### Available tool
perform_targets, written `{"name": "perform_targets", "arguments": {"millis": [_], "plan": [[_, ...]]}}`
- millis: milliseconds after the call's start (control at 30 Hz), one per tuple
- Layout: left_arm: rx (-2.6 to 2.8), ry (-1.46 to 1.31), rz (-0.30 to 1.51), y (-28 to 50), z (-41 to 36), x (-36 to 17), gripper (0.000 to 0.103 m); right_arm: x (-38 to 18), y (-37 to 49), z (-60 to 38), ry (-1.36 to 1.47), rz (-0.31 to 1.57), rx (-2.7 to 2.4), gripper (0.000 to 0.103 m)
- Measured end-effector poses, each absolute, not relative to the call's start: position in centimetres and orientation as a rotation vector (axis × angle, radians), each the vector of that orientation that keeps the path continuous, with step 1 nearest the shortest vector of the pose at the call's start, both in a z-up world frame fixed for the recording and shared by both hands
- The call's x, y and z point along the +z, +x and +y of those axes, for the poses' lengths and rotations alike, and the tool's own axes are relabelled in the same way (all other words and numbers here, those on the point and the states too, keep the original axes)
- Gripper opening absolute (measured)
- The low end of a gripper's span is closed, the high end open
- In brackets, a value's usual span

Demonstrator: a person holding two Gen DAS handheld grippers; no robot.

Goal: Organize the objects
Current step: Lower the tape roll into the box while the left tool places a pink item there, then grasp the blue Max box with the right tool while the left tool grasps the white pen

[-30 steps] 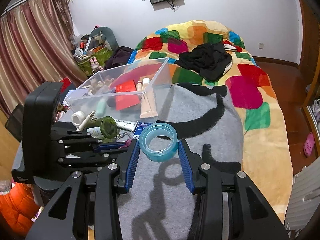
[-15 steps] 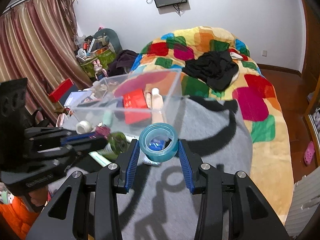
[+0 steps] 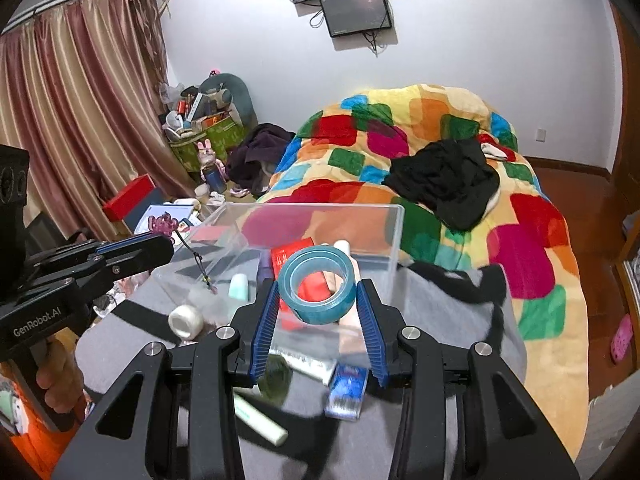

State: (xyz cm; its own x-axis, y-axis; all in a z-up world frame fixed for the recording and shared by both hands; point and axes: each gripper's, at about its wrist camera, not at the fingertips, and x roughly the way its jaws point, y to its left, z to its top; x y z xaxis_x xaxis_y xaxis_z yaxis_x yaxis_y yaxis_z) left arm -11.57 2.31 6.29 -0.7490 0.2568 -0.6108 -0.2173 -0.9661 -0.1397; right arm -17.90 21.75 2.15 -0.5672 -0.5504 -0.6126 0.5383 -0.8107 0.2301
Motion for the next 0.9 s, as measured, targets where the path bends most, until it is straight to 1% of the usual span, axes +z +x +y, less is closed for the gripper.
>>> {"name": "perform_targets", "arguments": {"millis": [100, 233, 433, 633, 733, 833, 900], "plan": [[2.721, -1.016, -0.119, -13.0, 1.2, 5.2, 0.007, 1.5, -19.1, 20.2, 0.963, 0.015, -2.333, 0.037], [2.69, -1.145, -0.198, -15.2, -0.5, 2.2, 0.007, -0.2, -21.0, 18.9, 1.051, 0.056, -2.321, 0.037], [2.617, -1.267, -0.271, -16.6, -1.4, -0.9, 0.007, -1.9, -22.7, 17.4, 1.139, 0.097, -2.27, 0.037], [2.611, -1.229, -0.271, -15.8, -1.4, -0.6, 0.009, -2.1, -22.0, 16.1, 1.117, 0.18, -2.275, 0.038], [2.622, -1.223, -0.263, -15.4, -1.5, -0.3, 0.01, -1.8, -21.5, 16.3, 1.103, 0.17, -2.266, 0.043], [2.636, -1.209, -0.262, -14.8, -1.8, 0.1, 0.012, -1.3, -20.7, 16.6, 1.08, 0.175, -2.279, 0.045], [2.651, -1.2, -0.247, -14.1, -1.8, 0.5, 0.015, -0.8, -20.0, 16.9, 1.06, 0.181, -2.287, 0.045]]}}
